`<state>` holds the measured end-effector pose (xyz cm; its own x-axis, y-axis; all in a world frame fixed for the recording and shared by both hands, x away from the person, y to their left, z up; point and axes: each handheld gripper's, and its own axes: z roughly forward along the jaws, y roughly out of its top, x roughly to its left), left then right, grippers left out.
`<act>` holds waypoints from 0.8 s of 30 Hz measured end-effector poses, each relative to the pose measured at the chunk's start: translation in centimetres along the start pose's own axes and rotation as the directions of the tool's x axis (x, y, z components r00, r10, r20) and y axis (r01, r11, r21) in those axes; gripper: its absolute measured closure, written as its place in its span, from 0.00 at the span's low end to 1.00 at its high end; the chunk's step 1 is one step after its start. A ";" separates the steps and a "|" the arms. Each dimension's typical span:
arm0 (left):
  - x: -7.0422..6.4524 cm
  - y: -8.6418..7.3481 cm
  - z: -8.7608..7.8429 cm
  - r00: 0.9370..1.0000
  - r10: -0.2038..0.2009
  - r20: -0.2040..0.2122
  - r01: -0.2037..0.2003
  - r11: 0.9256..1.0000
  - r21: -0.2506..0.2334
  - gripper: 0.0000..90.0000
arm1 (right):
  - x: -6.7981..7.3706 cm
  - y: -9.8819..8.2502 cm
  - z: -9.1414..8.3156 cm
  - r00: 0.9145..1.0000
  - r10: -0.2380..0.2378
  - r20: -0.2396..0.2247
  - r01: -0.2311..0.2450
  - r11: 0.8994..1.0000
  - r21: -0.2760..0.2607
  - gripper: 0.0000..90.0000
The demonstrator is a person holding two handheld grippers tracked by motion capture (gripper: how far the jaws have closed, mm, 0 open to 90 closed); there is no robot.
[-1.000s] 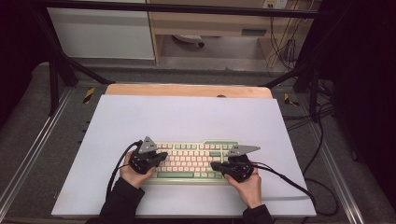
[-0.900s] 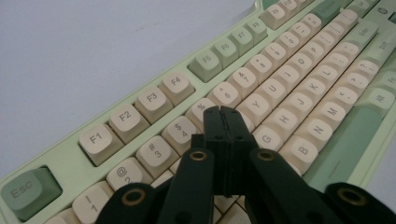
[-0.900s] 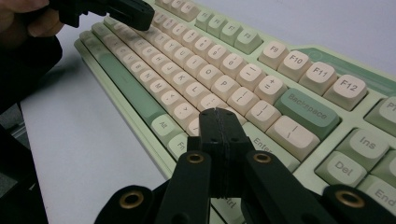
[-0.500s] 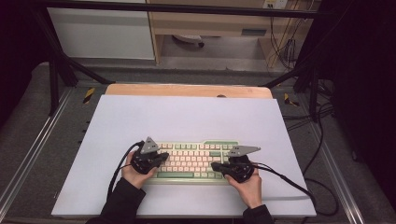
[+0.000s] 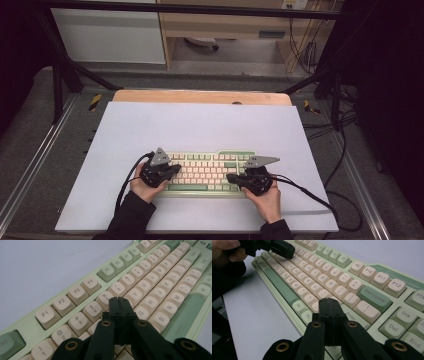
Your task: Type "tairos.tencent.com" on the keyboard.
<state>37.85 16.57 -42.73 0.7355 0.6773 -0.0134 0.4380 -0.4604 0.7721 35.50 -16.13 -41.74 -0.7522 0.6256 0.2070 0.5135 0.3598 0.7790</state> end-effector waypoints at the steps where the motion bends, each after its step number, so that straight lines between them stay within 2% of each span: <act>1: 0.0 0.0 -0.1 1.000 0.001 0.001 -0.001 1.000 0.002 1.00 | 0.0 0.0 0.0 1.000 0.000 -0.001 0.000 1.000 -0.001 1.00; 8: 0.0 -0.2 -0.8 1.000 0.002 0.013 -0.002 1.000 -0.002 1.00 | 0.1 0.1 -0.1 1.000 0.007 -0.002 -0.007 1.000 -0.008 1.00; 24: 0.6 -1.2 -2.7 1.000 -0.024 0.016 0.024 1.000 -0.016 1.00 | 0.1 0.4 -0.1 1.000 0.015 -0.005 -0.015 1.000 -0.025 1.00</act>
<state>36.45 19.07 -41.94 0.7331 0.6789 -0.0423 0.4474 -0.4345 0.7817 35.54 -15.98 -41.33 -0.7465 0.6275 0.2212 0.5143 0.3333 0.7902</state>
